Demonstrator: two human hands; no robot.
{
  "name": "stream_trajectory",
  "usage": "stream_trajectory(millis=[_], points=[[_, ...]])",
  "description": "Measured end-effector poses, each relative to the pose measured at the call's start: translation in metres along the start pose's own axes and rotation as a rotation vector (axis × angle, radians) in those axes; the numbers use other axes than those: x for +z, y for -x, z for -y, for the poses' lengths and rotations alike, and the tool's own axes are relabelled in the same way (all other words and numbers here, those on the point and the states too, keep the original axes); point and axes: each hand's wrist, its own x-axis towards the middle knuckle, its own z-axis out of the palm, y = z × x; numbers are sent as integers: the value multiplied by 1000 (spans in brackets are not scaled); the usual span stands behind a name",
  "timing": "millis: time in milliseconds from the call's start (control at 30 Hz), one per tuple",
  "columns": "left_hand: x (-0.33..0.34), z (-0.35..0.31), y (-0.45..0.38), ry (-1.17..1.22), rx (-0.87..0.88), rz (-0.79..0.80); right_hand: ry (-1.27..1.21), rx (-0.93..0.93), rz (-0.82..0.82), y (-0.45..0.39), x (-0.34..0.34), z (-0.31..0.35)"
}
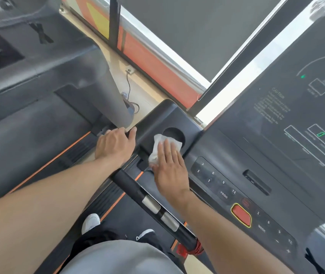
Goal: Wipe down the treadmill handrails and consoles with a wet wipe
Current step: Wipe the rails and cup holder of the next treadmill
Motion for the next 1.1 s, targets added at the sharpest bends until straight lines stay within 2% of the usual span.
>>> stream_trajectory(millis=[133,233,367,500,600,667,700,767,833,967,1100], points=[[0,2,2,10,23,17,25,143,254,-35,-25,-26],[0,3,1,16,21,25,42,214,263,-43,-26,-26],[3,5,-1,54,9,51,-128,171,0,-23,-26,-2],[4,6,-3,80,-6,59,-243,317,4,-36,-69,-19],[5,7,-5,89,-5,68,-319,457,-271,-61,-90,-36],[5,7,-4,93,-5,76,-252,364,-317,-70,-90,-40],[5,7,-3,97,-4,83,-209,298,-260,-70,-86,-37],[4,7,-2,110,0,93,-177,205,-40,-67,-64,-26],[3,8,-2,114,-4,99,-197,176,110,-60,-38,-15],[3,7,-5,114,-26,121,-167,402,179,-87,-7,-41],[3,7,-4,107,-39,137,-201,564,272,-122,-20,-49]])
